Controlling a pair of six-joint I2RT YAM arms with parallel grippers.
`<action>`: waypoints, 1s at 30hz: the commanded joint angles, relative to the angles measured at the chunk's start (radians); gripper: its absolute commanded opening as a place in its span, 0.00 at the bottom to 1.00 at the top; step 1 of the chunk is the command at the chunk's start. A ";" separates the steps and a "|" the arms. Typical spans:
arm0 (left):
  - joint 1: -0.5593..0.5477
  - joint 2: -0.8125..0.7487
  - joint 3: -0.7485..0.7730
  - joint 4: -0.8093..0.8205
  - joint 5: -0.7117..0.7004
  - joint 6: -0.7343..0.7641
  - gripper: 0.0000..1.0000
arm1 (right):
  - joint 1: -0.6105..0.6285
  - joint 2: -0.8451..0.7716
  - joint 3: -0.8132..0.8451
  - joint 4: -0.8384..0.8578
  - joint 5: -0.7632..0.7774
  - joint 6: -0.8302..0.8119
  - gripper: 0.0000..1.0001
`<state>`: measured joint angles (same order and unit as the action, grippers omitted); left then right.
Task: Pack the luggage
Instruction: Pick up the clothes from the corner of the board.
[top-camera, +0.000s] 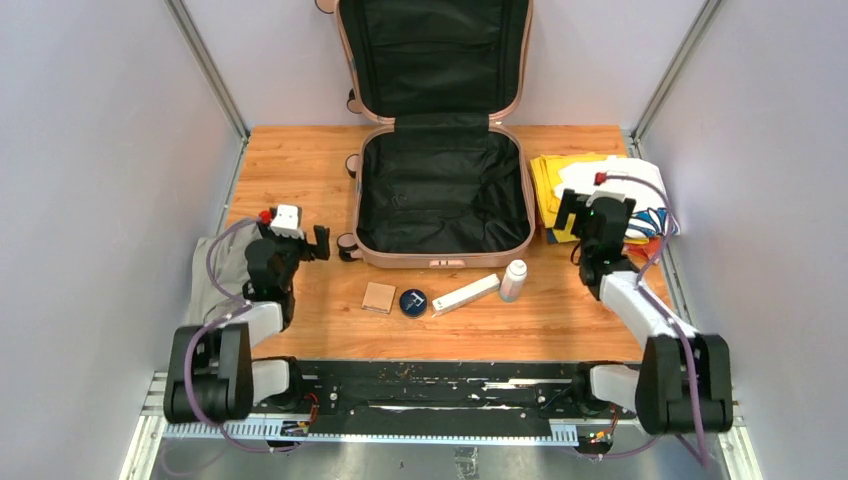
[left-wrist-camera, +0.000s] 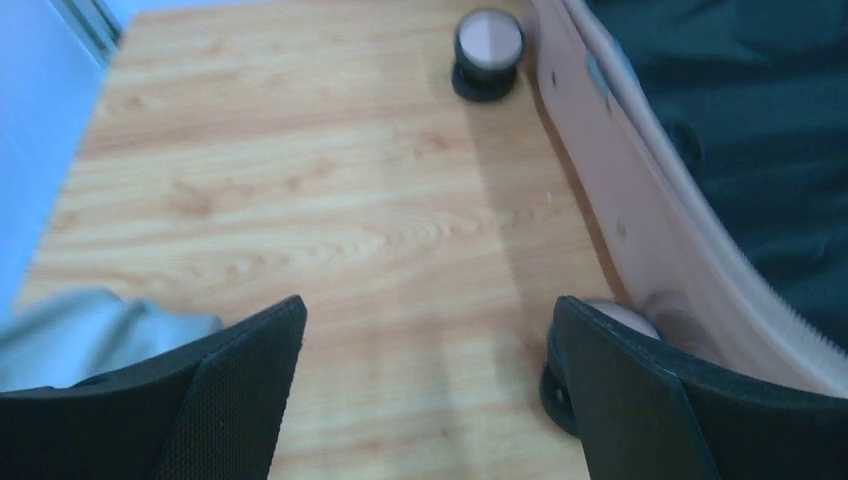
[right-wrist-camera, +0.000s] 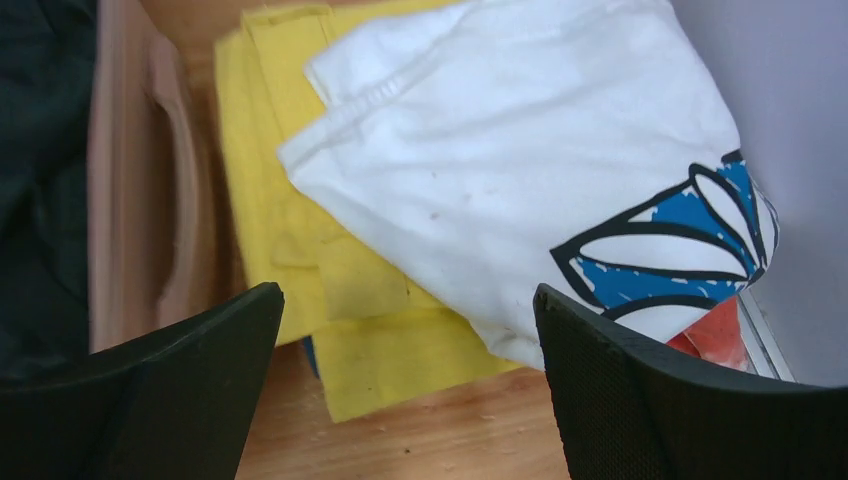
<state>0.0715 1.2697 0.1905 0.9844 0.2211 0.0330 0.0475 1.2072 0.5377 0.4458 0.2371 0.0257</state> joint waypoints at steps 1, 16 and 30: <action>0.018 -0.159 0.268 -0.599 -0.033 0.052 1.00 | -0.009 -0.122 0.123 -0.385 -0.039 0.210 1.00; 0.121 -0.041 0.873 -1.501 0.162 0.103 1.00 | -0.123 0.144 0.794 -1.063 -0.036 0.371 1.00; 0.125 -0.029 0.931 -1.575 0.166 0.105 1.00 | -0.070 0.742 1.368 -1.253 -0.046 0.311 1.00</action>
<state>0.1886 1.2388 1.0939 -0.5632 0.3603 0.1463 -0.0486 1.8771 1.7817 -0.6651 0.0895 0.3737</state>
